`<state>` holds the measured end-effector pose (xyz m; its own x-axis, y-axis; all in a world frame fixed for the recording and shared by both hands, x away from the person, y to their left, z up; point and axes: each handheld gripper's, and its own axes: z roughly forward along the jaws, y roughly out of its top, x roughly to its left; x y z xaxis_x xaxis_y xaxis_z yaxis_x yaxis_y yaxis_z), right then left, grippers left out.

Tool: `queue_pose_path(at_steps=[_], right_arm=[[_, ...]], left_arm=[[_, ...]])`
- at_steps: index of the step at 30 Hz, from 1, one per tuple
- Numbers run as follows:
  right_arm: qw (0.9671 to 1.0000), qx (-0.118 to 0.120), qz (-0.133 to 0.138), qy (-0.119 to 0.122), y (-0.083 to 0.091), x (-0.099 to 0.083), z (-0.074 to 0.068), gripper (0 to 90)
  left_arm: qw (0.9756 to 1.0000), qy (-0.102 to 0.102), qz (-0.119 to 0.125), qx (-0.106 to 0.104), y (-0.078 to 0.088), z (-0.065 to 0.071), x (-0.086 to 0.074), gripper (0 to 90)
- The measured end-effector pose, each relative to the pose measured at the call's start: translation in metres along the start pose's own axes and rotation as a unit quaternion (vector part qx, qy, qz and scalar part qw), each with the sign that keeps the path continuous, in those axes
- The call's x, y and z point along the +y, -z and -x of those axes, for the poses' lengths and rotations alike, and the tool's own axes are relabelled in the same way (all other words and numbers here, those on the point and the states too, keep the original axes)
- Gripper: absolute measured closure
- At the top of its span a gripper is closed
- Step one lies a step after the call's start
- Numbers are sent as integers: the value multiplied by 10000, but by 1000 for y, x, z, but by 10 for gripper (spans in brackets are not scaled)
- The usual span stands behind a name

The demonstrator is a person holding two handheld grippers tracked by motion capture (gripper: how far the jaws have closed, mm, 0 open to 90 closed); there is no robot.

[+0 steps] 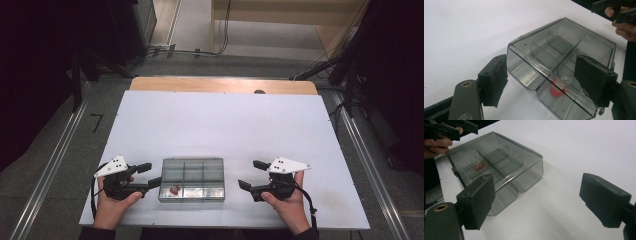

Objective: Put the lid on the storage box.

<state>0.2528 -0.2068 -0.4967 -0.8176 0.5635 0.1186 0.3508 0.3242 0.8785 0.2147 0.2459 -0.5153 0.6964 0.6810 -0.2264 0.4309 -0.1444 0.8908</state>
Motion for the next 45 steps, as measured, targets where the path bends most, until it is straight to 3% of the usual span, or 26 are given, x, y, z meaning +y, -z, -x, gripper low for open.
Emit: queue_pose_path(at_steps=[14, 45], right_arm=[[9999, -145, -9, -24, 16, -9, 17, 65], [9974, -641, 55, -317, 71, -29, 60, 0]], left_arm=[[10000, 59, 68, -12, 1, -3, -1, 205], [9994, 208, 230, -121, 3, -10, -2, 17]])
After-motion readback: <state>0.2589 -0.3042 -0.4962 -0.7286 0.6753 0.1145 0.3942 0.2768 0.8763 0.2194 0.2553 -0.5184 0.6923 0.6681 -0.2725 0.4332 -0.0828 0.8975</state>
